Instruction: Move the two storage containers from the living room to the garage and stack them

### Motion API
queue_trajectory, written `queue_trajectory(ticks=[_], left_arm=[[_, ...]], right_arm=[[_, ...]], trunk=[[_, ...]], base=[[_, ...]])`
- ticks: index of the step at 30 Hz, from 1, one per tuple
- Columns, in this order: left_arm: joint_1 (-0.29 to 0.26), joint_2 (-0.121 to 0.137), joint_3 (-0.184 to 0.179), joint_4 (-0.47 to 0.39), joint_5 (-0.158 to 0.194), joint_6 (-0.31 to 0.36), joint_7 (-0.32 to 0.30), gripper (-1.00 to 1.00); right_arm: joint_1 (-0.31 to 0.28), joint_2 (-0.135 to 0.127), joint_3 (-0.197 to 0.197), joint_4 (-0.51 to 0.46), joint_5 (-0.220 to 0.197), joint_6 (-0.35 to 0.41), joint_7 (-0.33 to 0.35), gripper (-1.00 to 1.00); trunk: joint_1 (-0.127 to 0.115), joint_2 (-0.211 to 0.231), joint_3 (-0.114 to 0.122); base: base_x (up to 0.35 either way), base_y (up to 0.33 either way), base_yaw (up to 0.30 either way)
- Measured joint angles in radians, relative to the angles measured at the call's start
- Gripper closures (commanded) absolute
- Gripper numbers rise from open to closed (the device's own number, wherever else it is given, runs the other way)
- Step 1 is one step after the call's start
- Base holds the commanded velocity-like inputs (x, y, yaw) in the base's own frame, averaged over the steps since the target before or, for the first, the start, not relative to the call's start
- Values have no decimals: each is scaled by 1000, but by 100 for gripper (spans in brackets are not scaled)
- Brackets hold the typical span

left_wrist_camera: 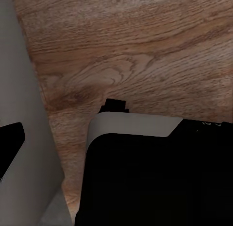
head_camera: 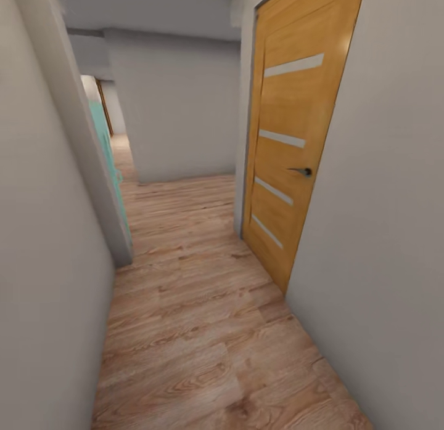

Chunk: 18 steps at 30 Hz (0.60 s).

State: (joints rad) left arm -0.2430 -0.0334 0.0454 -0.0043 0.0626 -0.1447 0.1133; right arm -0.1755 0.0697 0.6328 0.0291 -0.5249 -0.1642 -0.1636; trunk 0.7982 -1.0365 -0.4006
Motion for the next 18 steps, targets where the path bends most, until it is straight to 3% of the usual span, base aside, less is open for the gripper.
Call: queue_trajectory(ticks=[5,18], left_arm=[[0,0,0,0,0,0,0,-100],[0,0,0,0,0,0,0,-100]], right_arm=[[0,0,0,0,0,-1,0,-100],[0,0,0,0,0,-1,0,-100]], trunk=[[0,0,0],[0,0,0]], base=[[323,0,162],[323,0,7]])
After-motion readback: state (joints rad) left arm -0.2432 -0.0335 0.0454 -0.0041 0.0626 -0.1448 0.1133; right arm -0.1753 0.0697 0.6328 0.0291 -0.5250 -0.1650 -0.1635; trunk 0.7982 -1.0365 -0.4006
